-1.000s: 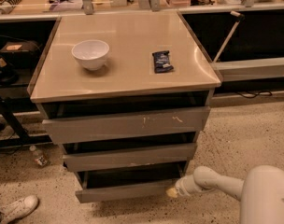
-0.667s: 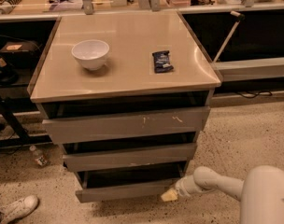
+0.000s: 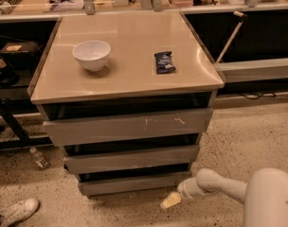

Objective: Close bottom drawer

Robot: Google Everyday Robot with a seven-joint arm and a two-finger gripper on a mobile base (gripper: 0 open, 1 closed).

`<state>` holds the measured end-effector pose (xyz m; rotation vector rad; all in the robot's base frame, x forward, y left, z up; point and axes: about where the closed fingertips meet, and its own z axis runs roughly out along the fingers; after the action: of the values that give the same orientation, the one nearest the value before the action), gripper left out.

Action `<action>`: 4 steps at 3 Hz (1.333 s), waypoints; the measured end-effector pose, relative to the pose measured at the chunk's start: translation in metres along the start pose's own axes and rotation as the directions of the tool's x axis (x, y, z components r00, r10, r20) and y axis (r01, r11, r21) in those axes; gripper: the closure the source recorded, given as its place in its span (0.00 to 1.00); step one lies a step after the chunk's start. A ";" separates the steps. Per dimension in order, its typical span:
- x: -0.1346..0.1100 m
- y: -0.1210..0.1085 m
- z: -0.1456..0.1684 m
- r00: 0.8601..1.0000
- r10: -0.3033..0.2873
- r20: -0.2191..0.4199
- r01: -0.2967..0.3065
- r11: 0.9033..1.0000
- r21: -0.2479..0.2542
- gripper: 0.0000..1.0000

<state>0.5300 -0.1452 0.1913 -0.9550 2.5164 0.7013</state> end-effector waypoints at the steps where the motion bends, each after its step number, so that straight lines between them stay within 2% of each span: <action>1: 0.000 0.000 0.000 1.000 0.000 0.000 0.000 1.000 0.000 0.19; 4: 0.000 0.000 0.000 1.000 0.000 0.000 0.000 1.000 0.000 0.88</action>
Offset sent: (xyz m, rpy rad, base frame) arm 0.0000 0.0000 0.0000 0.0000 0.0000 0.0000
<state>0.5299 -0.1451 0.1912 -0.9550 2.5164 0.7015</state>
